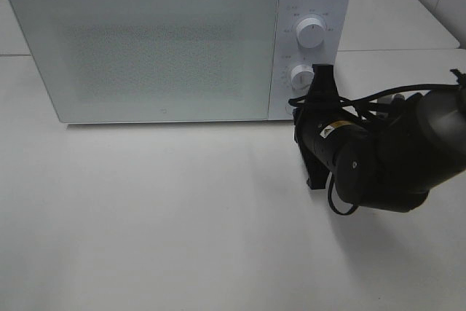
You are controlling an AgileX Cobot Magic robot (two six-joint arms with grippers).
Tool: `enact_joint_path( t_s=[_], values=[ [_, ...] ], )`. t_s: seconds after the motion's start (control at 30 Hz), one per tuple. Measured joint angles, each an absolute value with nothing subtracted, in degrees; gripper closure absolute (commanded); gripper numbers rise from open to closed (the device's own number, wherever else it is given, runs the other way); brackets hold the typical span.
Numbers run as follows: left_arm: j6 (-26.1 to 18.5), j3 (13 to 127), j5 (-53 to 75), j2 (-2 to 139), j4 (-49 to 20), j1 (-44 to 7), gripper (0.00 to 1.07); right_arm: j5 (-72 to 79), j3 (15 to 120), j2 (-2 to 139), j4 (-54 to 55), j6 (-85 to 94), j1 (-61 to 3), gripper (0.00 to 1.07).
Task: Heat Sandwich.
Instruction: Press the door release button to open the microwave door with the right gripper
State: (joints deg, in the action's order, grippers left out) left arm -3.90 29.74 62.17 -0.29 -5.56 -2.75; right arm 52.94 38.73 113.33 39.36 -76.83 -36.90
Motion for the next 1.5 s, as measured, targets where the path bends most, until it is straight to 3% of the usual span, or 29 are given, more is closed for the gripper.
enact_joint_path(
  t_s=[0.67,1.5],
  values=[
    [-3.9,29.7,62.2,-0.3,-5.6,-2.8,0.07,49.7,47.4,121.3,37.5,-77.2,-31.6,1.07],
    [-3.9,29.7,62.2,-0.3,-5.6,-2.8,0.07,54.1,49.4,123.8,38.6,-77.9,-31.9,1.07]
  ],
)
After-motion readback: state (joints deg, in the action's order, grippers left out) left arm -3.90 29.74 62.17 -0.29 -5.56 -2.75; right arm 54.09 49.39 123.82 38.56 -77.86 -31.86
